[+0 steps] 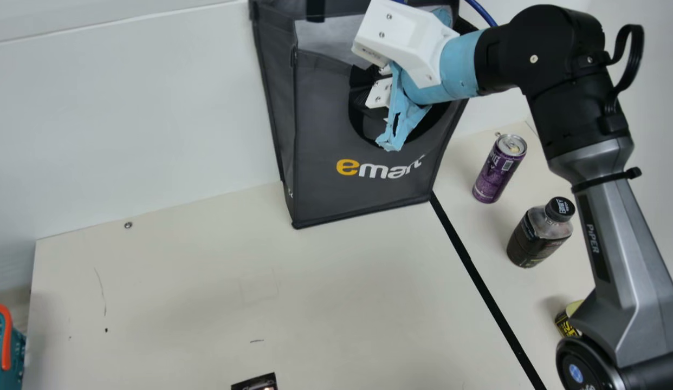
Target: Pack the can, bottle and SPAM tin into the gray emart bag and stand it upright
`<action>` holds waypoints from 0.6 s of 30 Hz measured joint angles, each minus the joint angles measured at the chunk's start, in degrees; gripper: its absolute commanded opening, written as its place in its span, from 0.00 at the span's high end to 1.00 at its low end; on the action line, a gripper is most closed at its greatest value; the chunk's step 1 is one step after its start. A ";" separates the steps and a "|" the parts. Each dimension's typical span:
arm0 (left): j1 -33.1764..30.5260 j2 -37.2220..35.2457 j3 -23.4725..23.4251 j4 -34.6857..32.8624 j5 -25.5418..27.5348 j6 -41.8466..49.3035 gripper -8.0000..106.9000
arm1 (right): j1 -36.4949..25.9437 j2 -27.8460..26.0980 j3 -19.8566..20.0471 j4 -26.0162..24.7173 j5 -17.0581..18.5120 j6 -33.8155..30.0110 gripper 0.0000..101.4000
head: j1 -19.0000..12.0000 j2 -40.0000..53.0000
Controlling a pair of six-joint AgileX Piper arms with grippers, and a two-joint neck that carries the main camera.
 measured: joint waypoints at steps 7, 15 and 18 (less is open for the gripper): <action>0.00 0.00 0.00 0.00 0.00 0.00 0.15 | 1.00 -2.87 1.18 -0.31 -0.11 0.67 1.00 | 0.00 0.00; 0.00 0.00 0.00 0.00 0.00 0.00 0.15 | 2.79 -7.85 4.05 -1.33 -0.14 1.76 1.00 | 0.00 0.09; 0.00 0.00 0.00 0.00 0.00 0.00 0.15 | 3.59 -9.78 5.27 -1.51 -0.14 1.98 1.00 | 0.00 0.00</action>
